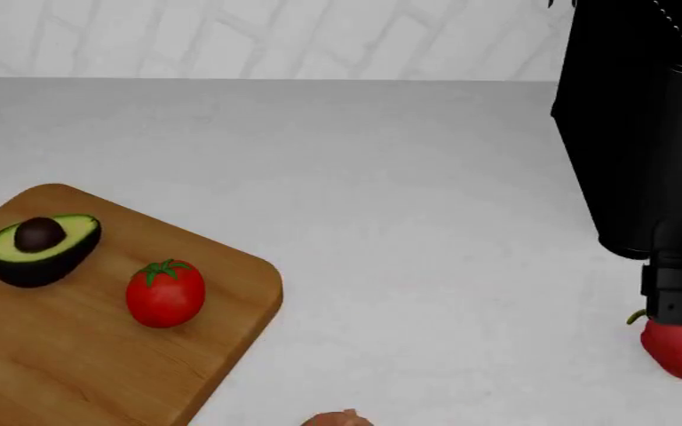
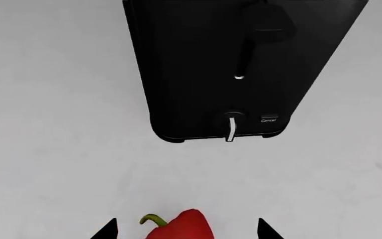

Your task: Place the avocado, onion, tomato and bell pepper on the cutting board.

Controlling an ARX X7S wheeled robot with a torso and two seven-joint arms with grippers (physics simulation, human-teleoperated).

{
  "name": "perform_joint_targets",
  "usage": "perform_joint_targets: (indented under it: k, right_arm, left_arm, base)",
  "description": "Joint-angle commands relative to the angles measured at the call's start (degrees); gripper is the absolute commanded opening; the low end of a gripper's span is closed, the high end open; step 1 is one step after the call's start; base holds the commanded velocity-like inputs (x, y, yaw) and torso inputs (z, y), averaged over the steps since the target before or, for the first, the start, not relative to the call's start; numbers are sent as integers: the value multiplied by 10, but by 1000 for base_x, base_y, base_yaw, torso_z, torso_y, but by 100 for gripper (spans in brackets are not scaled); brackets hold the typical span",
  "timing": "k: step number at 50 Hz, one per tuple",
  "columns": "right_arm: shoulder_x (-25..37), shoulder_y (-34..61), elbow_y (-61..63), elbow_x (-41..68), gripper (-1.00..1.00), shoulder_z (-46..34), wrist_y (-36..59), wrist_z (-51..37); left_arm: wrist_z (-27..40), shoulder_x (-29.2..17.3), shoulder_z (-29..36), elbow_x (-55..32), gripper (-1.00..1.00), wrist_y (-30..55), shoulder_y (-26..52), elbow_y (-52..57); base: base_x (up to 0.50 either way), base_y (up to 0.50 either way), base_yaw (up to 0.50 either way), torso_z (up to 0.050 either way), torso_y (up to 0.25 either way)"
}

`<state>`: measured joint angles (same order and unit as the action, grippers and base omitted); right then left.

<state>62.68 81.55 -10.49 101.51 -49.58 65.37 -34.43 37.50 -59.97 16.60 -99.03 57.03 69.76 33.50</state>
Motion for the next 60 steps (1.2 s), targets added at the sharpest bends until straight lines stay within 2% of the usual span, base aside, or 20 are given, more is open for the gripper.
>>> perform_joint_targets:
  k: [1, 34, 52, 53, 60]
  right_arm:
    - [-13, -27, -11, -21, 100, 11, -29, 27]
    - [-54, -71, -47, -69, 100, -16, -62, 73]
    - [-51, -118, -45, -69, 100, -20, -91, 78]
    - [-42, -130, -38, -60, -100, -20, -92, 68]
    - [-40, -120, -33, -58, -100, -19, -83, 65]
  left_arm:
    - [-13, 12, -13, 11, 100, 3, 1, 1]
    - [-7, 7, -10, 9, 100, 4, 7, 9]
    - [2, 0, -12, -4, 100, 3, 16, 12]
    - [1, 2, -12, -4, 100, 3, 18, 10]
    - [2, 3, -10, -8, 100, 6, 27, 8]
  base:
    - [0, 0, 0, 0, 0]
    - [0, 0, 0, 0, 0]
    - [0, 0, 0, 0, 0]
    - [0, 0, 0, 0, 0]
    - [0, 0, 0, 0, 0]
